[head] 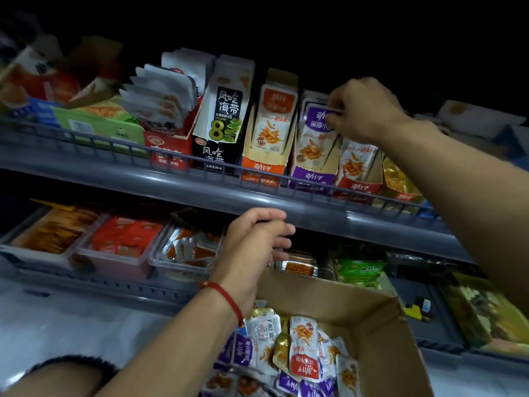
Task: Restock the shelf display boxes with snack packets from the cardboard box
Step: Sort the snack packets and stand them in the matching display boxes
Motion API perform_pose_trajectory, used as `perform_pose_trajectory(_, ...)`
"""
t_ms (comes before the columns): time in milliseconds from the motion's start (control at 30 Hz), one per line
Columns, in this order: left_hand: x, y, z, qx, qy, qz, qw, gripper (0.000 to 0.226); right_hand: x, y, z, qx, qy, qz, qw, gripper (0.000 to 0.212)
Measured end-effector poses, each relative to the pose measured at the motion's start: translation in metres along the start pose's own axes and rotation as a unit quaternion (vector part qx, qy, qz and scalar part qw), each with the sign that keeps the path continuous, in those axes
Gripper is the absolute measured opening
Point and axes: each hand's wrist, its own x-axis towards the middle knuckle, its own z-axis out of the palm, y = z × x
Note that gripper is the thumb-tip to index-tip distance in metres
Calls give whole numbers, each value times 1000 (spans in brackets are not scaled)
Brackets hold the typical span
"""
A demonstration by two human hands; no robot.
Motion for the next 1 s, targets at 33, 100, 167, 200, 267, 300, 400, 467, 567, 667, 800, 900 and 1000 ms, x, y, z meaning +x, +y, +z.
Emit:
perform_pose_trajectory(33,0,1,0,-2,0,-1,1000,18,1,0,1,-4,7,4,1000,37)
perform_pose_trajectory(100,0,2,0,-2,-1,0,1000,18,4,-1,3,-13,21,10,1000,40)
perform_pose_trajectory(167,0,2,0,-3,-1,1,1000,18,5,0,6,-24,31,9,999,41)
perform_pose_trajectory(200,0,2,0,-3,-1,0,1000,18,6,0,7,-29,35,8,999,43)
perform_pose_trajectory(267,1,1,0,3,1,-2,1000,18,6,1,8,-35,38,9,999,47)
perform_pose_trajectory(300,1,1,0,8,2,-3,1000,18,7,2,8,-37,36,10,999,48)
perform_pose_trajectory(400,2,-4,-2,27,7,-9,1000,19,1,2,3,-37,51,-2,998,44)
perform_pose_trajectory(467,3,-8,-2,49,9,-14,999,19,-11,1,-7,-27,90,-29,995,37)
perform_pose_trajectory(567,3,-15,1,95,-1,-25,995,17,-48,-4,-24,2,122,-75,990,28)
perform_pose_trajectory(667,1,-28,5,159,-14,-37,986,17,-104,-6,-29,53,96,-92,990,23)
perform_pose_trajectory(800,1,-61,14,268,-43,-70,960,15,-191,1,0,101,-49,-79,991,23)
perform_pose_trajectory(900,1,-96,14,371,-102,-95,918,15,-244,12,31,110,-154,-63,980,37)
perform_pose_trajectory(1000,1,-138,5,505,-183,-88,839,16,-278,28,51,116,-245,-57,961,33)
